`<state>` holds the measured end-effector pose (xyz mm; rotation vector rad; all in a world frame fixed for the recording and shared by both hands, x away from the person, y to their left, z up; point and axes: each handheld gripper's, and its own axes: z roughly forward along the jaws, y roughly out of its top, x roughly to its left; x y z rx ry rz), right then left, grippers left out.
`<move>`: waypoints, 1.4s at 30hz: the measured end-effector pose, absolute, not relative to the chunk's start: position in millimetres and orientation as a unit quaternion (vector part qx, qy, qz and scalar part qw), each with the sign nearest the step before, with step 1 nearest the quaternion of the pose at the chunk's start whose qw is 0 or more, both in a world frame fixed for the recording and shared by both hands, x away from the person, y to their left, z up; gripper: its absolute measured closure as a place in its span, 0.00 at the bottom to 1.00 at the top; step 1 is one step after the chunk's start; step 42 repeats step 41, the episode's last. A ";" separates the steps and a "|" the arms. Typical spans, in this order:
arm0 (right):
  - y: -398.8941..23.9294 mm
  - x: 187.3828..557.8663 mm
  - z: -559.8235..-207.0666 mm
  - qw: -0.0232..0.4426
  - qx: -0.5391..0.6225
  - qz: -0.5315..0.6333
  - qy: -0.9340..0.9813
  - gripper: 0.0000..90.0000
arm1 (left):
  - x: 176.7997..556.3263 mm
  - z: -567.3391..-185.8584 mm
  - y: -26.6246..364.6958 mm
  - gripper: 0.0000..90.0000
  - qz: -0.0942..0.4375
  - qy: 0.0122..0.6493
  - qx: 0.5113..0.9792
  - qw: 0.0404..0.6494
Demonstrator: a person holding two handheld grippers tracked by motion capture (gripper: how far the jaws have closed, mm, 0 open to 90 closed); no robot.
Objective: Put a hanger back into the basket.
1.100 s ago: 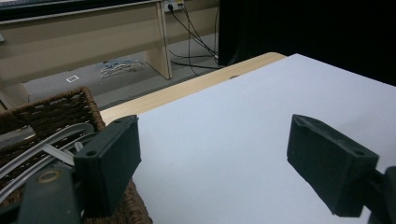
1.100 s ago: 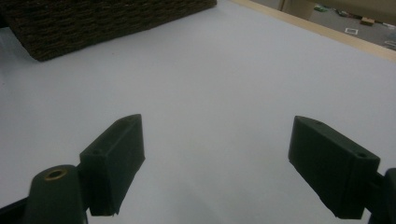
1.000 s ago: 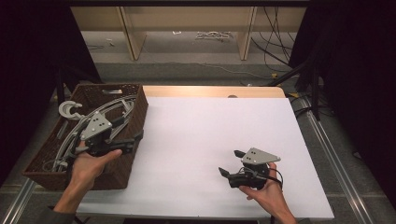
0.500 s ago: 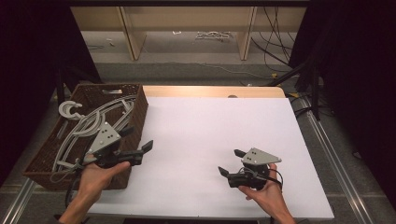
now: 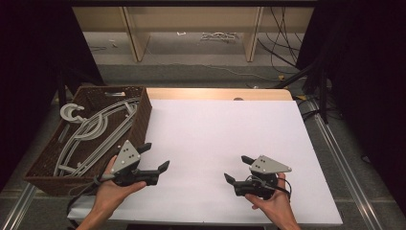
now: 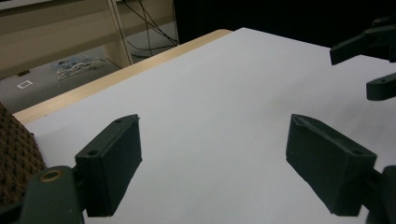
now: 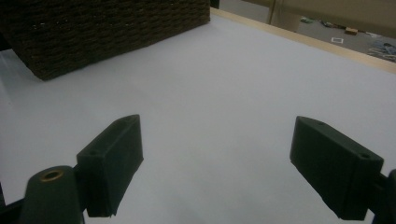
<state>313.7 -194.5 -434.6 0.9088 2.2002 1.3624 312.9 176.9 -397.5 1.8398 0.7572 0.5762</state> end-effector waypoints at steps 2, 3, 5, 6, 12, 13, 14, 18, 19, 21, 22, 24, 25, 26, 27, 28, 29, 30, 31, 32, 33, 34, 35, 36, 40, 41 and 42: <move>-195.1 311.9 -434.7 0.199 0.326 0.490 0.783 0.20 | 309.3 -401.4 174.5 0.20 0.244 0.311 0.769 0.502; -195.8 311.4 -434.3 0.199 0.326 0.489 0.784 0.20 | 306.7 -403.7 172.8 0.20 0.242 0.306 0.771 0.504; -196.2 309.3 -434.8 0.195 0.328 0.489 0.784 0.20 | 302.8 -407.1 170.7 0.20 0.236 0.306 0.770 0.508; -195.7 308.7 -435.3 0.193 0.327 0.494 0.782 0.20 | 301.0 -408.4 169.8 0.20 0.237 0.304 0.771 0.507; -196.1 301.5 -435.6 0.196 0.327 0.499 0.778 0.20 | 293.7 -423.8 164.4 0.20 0.237 0.309 0.768 0.508; -196.8 299.7 -435.4 0.200 0.328 0.494 0.780 0.20 | 292.6 -427.5 163.4 0.21 0.235 0.306 0.772 0.504; -197.1 297.3 -436.1 0.200 0.329 0.495 0.779 0.20 | 291.3 -429.8 163.2 0.21 0.236 0.305 0.775 0.500; -196.8 288.9 -438.7 0.196 0.325 0.493 0.783 0.19 | 289.1 -436.8 165.7 0.21 0.239 0.315 0.770 0.501; -196.4 286.7 -438.8 0.194 0.325 0.494 0.783 0.19 | 289.8 -437.6 167.0 0.21 0.248 0.309 0.770 0.500; -195.6 282.6 -439.5 0.193 0.322 0.496 0.783 0.19 | 288.8 -437.6 168.3 0.21 0.251 0.319 0.762 0.505; -195.9 280.6 -439.6 0.193 0.320 0.494 0.785 0.19 | 288.0 -438.1 168.8 0.21 0.247 0.322 0.759 0.509; -196.1 278.3 -440.1 0.194 0.321 0.499 0.782 0.19 | 285.8 -438.7 168.9 0.21 0.250 0.324 0.759 0.506; -196.8 278.0 -439.9 0.194 0.320 0.498 0.783 0.19 | 285.1 -438.6 168.6 0.21 0.252 0.323 0.758 0.508; -197.6 278.2 -439.7 0.194 0.321 0.498 0.782 0.19 | 285.4 -438.3 168.3 0.21 0.249 0.322 0.757 0.511; -197.7 279.0 -439.9 0.193 0.321 0.499 0.781 0.19 | 285.9 -438.4 168.2 0.21 0.247 0.321 0.758 0.512; -198.2 279.6 -439.7 0.196 0.321 0.499 0.781 0.19 | 286.1 -438.6 168.3 0.21 0.247 0.322 0.758 0.510; -197.6 280.4 -440.5 0.199 0.319 0.503 0.778 0.19 | 286.6 -439.4 167.9 0.21 0.246 0.322 0.758 0.511; -197.8 279.7 -439.9 0.195 0.323 0.497 0.782 0.19 | 287.1 -439.5 168.0 0.21 0.247 0.321 0.760 0.509; -196.9 280.0 -440.7 0.193 0.321 0.500 0.781 0.19 | 287.6 -439.7 167.7 0.21 0.247 0.319 0.761 0.507; -197.2 279.9 -440.3 0.189 0.318 0.496 0.785 0.19 | 288.1 -440.5 167.0 0.21 0.247 0.319 0.761 0.509; -197.0 280.8 -440.6 0.204 0.314 0.500 0.781 0.19 | 288.0 -440.8 166.6 0.21 0.246 0.320 0.762 0.507; -196.8 280.4 -440.1 0.205 0.315 0.498 0.781 0.19 | 288.1 -440.8 166.6 0.21 0.244 0.319 0.764 0.505; -196.9 280.6 -439.9 0.206 0.314 0.497 0.782 0.19 | 287.5 -441.3 165.7 0.21 0.238 0.325 0.761 0.508; -197.1 280.7 -440.0 0.207 0.314 0.496 0.783 0.19 | 288.1 -440.9 166.2 0.21 0.242 0.319 0.764 0.506; -197.2 281.0 -439.8 0.197 0.316 0.496 0.784 0.19 | 289.1 -441.0 166.5 0.21 0.244 0.317 0.766 0.504; -197.0 281.0 -440.2 0.197 0.317 0.495 0.785 0.19 | 289.1 -441.0 166.5 0.21 0.244 0.317 0.766 0.504; -197.0 281.0 -440.2 0.197 0.317 0.495 0.785 0.19 | 289.1 -441.0 166.5 0.21 0.244 0.317 0.766 0.504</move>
